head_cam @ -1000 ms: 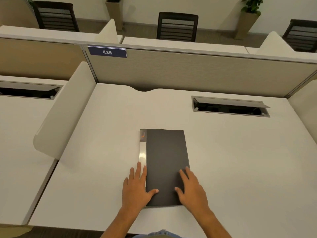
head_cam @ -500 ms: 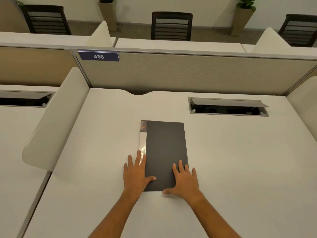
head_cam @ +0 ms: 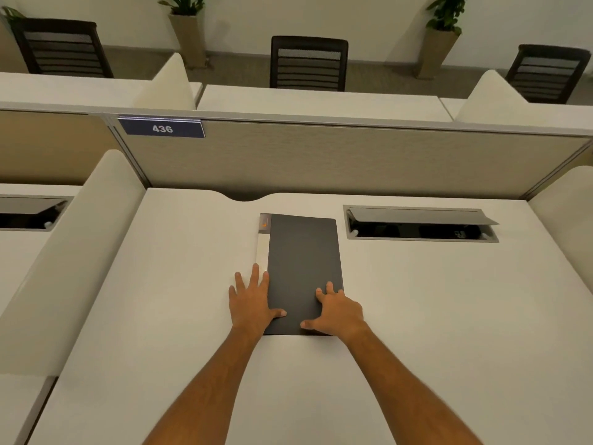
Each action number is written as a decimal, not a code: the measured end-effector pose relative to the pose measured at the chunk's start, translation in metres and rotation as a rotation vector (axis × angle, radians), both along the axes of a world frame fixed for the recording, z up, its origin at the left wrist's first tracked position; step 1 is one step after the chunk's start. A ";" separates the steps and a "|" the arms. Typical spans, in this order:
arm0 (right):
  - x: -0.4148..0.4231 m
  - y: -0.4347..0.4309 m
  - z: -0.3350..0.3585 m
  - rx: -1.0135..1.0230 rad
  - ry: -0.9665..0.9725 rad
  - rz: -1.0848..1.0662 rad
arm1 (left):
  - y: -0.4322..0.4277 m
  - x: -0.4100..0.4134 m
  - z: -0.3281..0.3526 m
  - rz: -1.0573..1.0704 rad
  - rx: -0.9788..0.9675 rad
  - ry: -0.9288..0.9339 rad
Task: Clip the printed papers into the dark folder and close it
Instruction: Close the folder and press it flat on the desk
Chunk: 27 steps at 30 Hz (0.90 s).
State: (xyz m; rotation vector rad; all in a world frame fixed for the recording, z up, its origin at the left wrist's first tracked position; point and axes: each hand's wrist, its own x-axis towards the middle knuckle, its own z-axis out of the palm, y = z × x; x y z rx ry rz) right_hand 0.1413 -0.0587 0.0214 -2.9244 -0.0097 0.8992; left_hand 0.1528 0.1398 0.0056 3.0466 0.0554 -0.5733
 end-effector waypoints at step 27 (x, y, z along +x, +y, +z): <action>0.074 -0.040 0.044 0.266 -0.621 0.211 | -0.017 0.097 0.075 -0.216 -0.042 -0.293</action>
